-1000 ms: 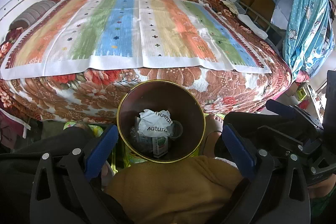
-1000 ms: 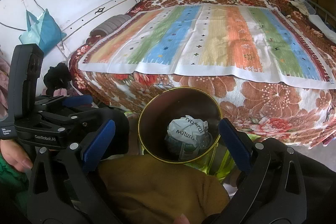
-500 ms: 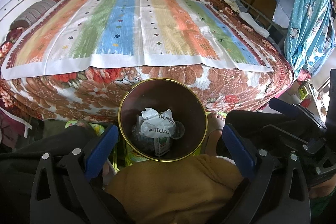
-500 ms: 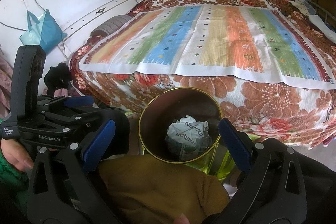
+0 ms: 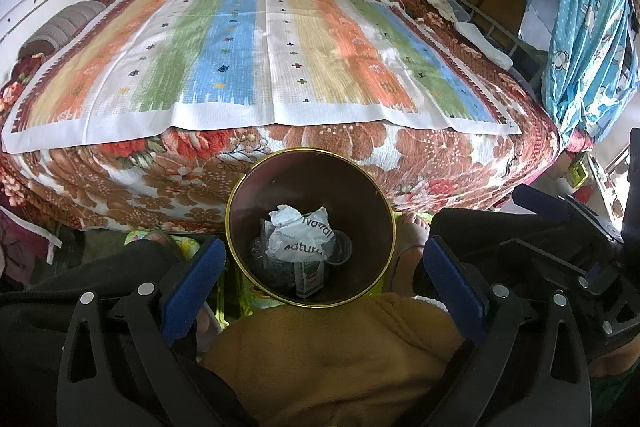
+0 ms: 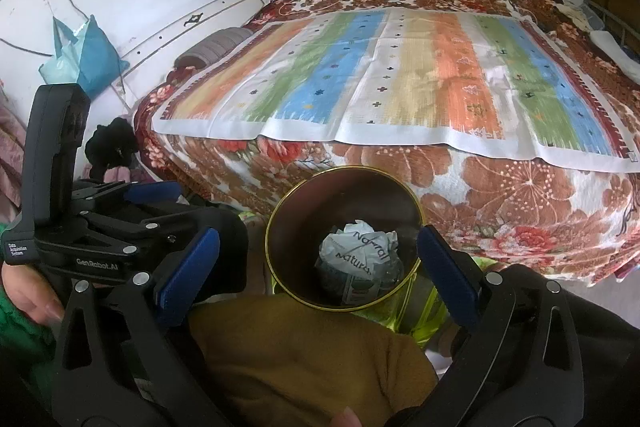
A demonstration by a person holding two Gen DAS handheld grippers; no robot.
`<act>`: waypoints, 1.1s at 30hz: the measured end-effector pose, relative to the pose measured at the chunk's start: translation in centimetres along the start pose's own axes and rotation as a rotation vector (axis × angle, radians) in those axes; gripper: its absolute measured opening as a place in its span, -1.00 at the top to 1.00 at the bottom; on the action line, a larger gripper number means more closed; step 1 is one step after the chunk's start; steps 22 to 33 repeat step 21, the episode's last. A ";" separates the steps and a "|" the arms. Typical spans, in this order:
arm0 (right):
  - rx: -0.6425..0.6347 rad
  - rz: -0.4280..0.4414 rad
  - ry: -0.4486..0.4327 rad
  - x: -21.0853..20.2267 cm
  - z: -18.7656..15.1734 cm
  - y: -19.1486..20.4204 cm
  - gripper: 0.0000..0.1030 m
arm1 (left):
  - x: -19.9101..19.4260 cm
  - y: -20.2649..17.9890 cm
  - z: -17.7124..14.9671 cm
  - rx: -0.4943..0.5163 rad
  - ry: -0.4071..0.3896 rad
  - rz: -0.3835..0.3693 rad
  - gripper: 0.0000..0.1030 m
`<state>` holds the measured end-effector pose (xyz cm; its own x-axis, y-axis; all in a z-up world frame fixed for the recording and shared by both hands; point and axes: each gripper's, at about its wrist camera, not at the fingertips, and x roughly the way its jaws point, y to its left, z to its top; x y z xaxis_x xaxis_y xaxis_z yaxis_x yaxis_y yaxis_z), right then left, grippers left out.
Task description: Collect trash
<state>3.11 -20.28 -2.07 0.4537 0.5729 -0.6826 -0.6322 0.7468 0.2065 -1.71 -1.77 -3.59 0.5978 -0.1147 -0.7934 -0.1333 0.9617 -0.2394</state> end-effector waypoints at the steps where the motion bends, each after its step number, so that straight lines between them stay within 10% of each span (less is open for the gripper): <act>1: 0.001 0.000 0.000 0.0 0.0 0.0 -0.83 | 0.0 0.0 0.0 -0.001 0.000 -0.001 -0.89; 33: 0.000 0.001 0.001 0.0 0.1 0.0 -0.83 | 0.4 0.5 -0.1 -0.009 0.019 -0.001 -0.89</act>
